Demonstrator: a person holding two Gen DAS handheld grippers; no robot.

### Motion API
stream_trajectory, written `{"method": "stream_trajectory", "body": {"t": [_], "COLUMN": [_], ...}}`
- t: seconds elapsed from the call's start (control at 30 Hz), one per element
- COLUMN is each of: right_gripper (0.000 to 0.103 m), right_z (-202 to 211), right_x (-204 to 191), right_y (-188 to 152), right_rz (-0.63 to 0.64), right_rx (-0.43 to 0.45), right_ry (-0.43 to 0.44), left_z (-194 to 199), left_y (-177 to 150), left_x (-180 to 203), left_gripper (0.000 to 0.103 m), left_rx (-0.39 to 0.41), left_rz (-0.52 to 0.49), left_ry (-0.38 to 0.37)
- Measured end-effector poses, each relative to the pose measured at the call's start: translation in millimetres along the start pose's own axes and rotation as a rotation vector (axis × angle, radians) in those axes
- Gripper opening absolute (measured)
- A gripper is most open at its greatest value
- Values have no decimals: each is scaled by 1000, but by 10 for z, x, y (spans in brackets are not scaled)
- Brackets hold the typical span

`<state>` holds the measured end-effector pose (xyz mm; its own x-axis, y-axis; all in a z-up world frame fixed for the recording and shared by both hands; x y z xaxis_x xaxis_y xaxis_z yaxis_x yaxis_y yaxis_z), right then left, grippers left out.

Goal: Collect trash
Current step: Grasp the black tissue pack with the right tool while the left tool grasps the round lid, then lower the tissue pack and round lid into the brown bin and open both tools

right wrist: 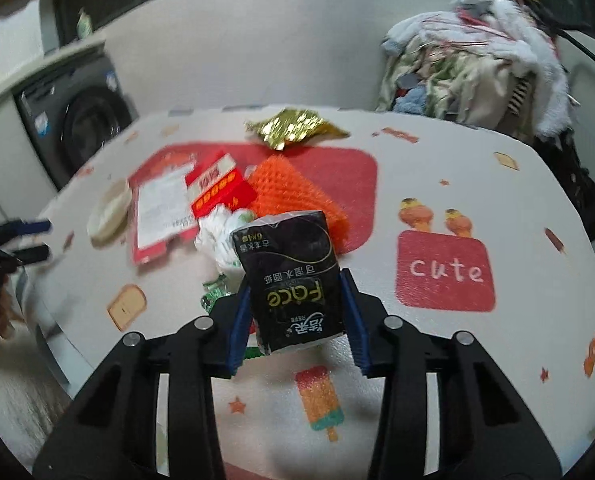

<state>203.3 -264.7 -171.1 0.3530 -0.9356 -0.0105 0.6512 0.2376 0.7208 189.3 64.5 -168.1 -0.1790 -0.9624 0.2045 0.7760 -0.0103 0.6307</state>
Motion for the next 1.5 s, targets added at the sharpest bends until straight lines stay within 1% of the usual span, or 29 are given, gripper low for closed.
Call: {"method": "stream_trajectory", "body": {"t": [0.13,0.23,0.33,0.53,0.6,0.67,0.7,0.73,0.77,0.9,1.03,1.17,1.3,1.5], "right_gripper": [43,43,43,43,43,43,43,43,43,43,43,43,43,43], "right_z": [184,269,310,347,351,349,347,346,350,373,405,496,600,748], "right_x": [-13,-41,-75,-98,-97,-98,-99,-100,-105,-159,-258,-407,-579,-885], "right_y": [-34,-63,-101,-195,-224,-252,-266,-282,-296,-329,-332,-346,-407,-585], "right_rz": [-48,-73,-79,-88,-94,-100,-104,-108,-113,-118,-112,-108,-96,-45], "right_rx": [60,86,92,83,80,76,74,73,73,69,69,76,73,50], "right_ry": [0,15,20,27,28,28,27,27,28,37,48,60,74,79], "left_z": [-273,-463,-601,-814,-878,-909,-891,-868,-845,-722,-496,-234,100,587], "left_y": [153,271,390,535,558,563,560,550,543,489,432,338,142,-230], "left_x": [-47,-130,-188,-172,-186,-205,-210,-209,-199,-137,-55,43,204,392], "left_gripper": [97,97,97,97,97,97,97,93,86,85,85,85,85,85], "left_rx": [-43,-68,-85,-112,-121,-122,-107,-95,-86,-90,-63,-44,-13,35], "left_rz": [10,48,88,76,86,105,112,112,112,93,49,27,-20,-49], "left_ry": [7,-4,-28,-20,-14,-26,-31,-28,-26,-20,-16,-35,-58,-94]}}
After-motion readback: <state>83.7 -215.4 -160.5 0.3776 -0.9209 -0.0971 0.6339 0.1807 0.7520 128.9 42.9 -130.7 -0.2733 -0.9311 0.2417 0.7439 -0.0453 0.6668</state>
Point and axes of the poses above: each gripper's, at about its wrist camera, not at the fingertips, and z roughly against the way its jaws point, x to its right, y to its top, the point moved 1 cm from there along -z, roughly the way its jaws point, and after that the axes turned 7 degrees about z, right-handed, at the moved point
